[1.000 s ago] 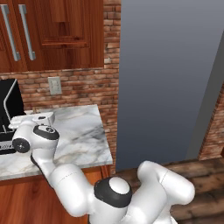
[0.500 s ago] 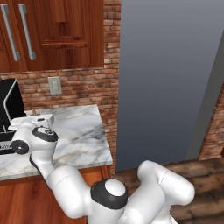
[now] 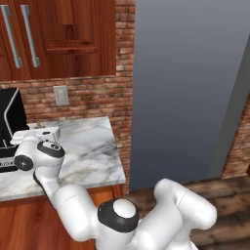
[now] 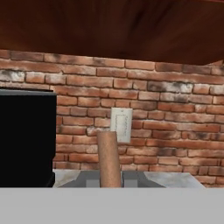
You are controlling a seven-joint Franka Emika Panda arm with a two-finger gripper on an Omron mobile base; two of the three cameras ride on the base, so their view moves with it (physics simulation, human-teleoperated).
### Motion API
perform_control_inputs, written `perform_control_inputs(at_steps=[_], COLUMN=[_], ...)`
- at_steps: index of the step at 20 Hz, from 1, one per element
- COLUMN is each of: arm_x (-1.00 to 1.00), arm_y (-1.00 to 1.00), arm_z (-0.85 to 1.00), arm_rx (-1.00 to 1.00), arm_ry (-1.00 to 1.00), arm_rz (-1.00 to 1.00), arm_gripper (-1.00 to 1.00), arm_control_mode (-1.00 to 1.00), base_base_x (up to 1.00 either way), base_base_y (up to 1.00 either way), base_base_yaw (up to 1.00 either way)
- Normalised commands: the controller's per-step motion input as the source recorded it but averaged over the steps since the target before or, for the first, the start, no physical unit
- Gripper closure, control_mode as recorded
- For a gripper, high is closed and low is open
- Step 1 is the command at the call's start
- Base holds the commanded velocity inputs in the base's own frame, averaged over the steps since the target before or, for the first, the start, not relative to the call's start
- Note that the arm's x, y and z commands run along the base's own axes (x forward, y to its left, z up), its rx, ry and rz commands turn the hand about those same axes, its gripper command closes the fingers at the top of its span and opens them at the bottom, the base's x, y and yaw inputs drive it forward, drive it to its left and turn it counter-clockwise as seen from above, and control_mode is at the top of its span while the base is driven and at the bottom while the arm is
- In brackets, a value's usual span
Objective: Pick up the straw from the left drawer and put it inside the smoothie cup.
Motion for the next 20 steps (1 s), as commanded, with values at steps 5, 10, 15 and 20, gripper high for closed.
perform_control_inputs(at_steps=[5,10,15,20], arm_x=[0.06,0.06,0.08,0.04], arm_y=[0.13,0.19,0.17,0.1], arm_z=[-0.01,-0.05,-0.06,-0.11], arm_rx=[0.0,0.0,0.0,0.0], arm_ry=[0.0,0.0,0.0,0.0], arm_rz=[0.0,0.0,0.0,0.0], arm_gripper=[1.0,1.0,1.0,1.0], arm_control_mode=[-1.0,-1.0,-1.0,-1.0], base_base_x=[0.0,0.0,0.0,0.0], base_base_y=[0.0,0.0,0.0,0.0], base_base_yaw=[0.0,0.0,0.0,0.0])
